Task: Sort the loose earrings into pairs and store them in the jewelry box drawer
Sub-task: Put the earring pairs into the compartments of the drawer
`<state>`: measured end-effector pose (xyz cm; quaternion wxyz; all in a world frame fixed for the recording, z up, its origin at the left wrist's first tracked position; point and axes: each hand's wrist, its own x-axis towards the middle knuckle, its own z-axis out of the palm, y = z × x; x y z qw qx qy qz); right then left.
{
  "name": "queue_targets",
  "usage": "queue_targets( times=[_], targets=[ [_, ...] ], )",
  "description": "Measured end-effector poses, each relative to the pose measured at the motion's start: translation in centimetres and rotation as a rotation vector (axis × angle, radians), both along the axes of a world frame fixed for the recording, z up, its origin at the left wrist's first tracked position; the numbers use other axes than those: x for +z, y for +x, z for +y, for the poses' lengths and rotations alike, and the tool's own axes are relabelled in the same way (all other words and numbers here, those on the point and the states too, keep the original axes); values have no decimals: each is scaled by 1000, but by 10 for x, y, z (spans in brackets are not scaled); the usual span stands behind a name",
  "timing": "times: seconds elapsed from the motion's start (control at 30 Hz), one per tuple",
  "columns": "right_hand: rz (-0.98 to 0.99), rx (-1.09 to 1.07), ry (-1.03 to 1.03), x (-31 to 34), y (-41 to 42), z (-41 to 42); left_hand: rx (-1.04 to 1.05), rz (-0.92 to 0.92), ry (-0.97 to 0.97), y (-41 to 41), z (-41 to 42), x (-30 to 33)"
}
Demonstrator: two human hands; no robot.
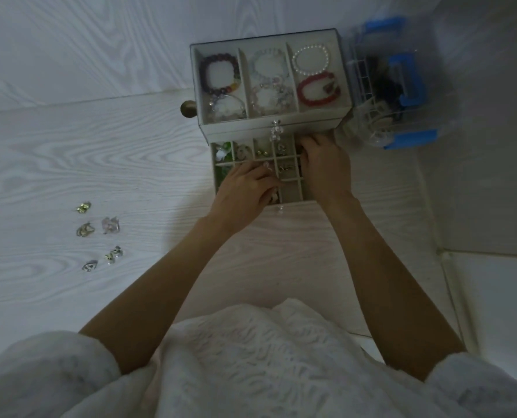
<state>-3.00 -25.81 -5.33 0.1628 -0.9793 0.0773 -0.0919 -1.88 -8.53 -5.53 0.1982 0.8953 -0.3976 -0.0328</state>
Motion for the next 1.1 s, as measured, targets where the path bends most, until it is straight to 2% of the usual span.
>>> queue_targets(
  times=[0.13,0.27,0.47,0.57,0.63,0.7,0.83,1.1],
  targets=[
    [-98,27,25,6,-27,19,47,-108,-126,-11,36,17],
    [-133,126,85,12,-51,58,249,-127,-191,-34,91,31],
    [-216,468,142,14,-39,157,782,106,-224,-59,191,17],
    [-114,639,156,14,-23,208,1038,243,-287,-57,243,8],
    [-14,697,211,14,-11,237,1123,293,-307,-47,269,5],
    [140,708,252,11,0,261,1100,357,-261,-37,283,3],
    [406,664,245,-3,14,291,925,458,-136,-29,292,-2],
    [398,673,178,-11,12,300,905,406,-168,-25,284,-19]
  ],
)
